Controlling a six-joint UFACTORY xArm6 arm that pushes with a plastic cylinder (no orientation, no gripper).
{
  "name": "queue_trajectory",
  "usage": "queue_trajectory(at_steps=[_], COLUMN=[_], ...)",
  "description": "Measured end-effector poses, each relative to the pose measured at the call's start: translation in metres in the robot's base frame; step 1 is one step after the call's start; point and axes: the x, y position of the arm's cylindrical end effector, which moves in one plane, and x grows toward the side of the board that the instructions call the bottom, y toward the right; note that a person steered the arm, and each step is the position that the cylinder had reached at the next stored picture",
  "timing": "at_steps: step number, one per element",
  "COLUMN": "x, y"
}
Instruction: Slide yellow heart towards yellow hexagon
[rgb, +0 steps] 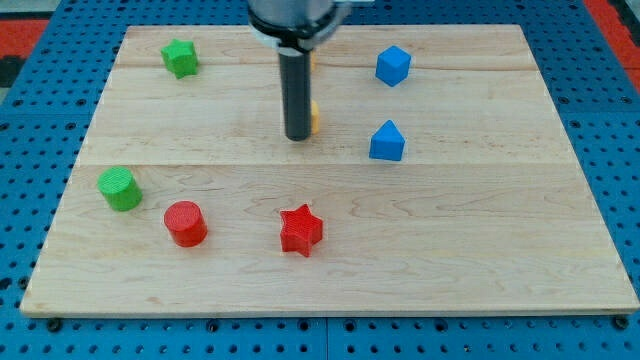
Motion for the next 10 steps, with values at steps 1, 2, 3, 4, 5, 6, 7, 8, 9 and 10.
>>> queue_trajectory(at_steps=[1, 2, 3, 4, 5, 6, 7, 8, 9, 10], x=[-0.034, -0.068, -0.006, -0.019, -0.044, -0.073, -0.099, -0.101, -0.07, -0.07], y=[0.02, 0.05, 0.064, 0.089, 0.073, 0.046, 0.03, -0.003, 0.004, 0.062])
